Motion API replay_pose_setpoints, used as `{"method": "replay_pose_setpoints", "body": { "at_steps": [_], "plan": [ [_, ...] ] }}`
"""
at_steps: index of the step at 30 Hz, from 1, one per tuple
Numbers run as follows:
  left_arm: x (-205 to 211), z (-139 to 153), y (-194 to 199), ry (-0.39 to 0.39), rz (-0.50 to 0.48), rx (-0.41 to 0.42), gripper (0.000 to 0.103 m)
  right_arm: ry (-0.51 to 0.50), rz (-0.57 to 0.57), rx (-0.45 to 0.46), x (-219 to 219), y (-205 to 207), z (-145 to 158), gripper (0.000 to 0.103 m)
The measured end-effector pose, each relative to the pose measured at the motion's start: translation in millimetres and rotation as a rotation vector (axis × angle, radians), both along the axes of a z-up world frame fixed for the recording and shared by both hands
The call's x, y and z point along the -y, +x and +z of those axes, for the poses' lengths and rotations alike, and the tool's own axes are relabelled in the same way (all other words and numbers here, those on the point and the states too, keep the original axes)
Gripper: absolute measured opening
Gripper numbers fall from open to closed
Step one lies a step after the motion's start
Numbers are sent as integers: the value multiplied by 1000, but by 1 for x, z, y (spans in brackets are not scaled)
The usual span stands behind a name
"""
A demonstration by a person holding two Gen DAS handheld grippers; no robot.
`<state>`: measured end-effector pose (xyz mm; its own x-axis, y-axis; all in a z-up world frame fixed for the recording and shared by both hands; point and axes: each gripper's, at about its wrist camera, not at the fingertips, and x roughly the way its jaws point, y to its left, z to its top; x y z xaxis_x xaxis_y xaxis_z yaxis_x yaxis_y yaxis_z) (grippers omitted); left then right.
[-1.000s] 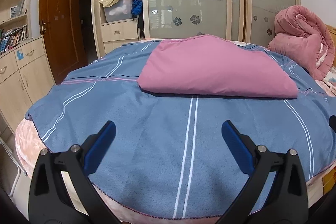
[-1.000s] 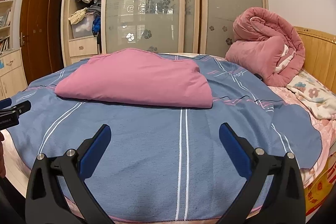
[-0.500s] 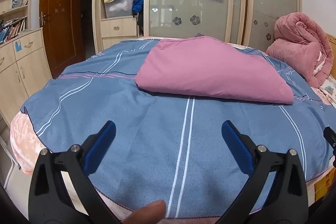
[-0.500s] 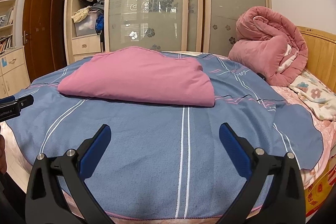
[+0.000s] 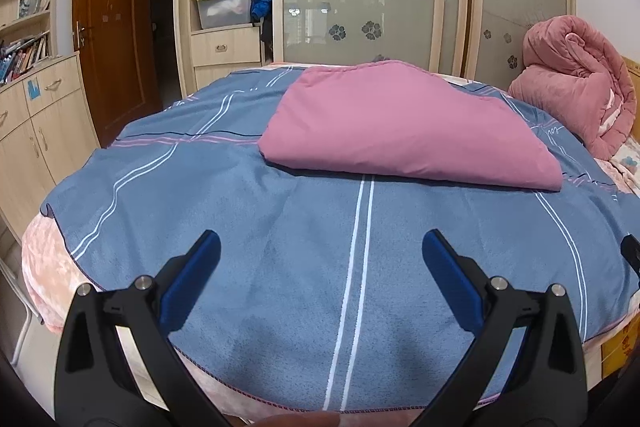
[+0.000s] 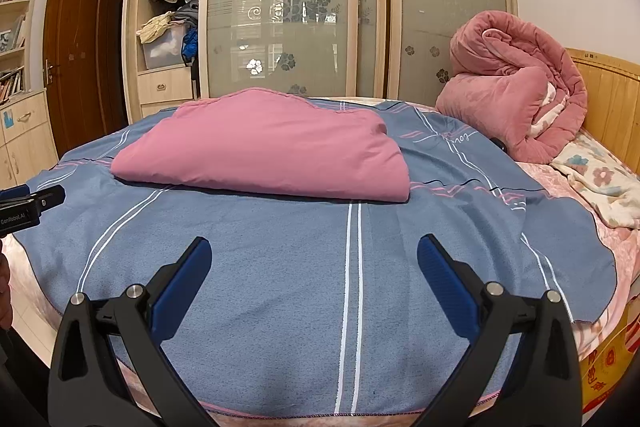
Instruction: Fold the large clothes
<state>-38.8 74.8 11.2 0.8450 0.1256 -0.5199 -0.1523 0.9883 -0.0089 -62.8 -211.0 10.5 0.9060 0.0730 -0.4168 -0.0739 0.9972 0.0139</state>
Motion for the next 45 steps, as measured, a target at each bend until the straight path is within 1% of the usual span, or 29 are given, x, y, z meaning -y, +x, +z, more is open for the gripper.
{"method": "replay_pose_setpoints", "body": {
  "at_steps": [15, 27, 34, 45],
  "plan": [
    [3, 0, 0, 19, -3, 5, 101, 3, -6, 0, 2, 0, 0, 102],
    [2, 2, -1, 12, -7, 8, 101, 8, -10, -4, 4, -2, -1, 102],
    [5, 2, -1, 25, -21, 12, 101, 9, -9, -6, 4, -1, -1, 102],
    [5, 1, -2, 23, -20, 11, 101, 10, -9, -7, 5, -2, 0, 102]
  ]
}}
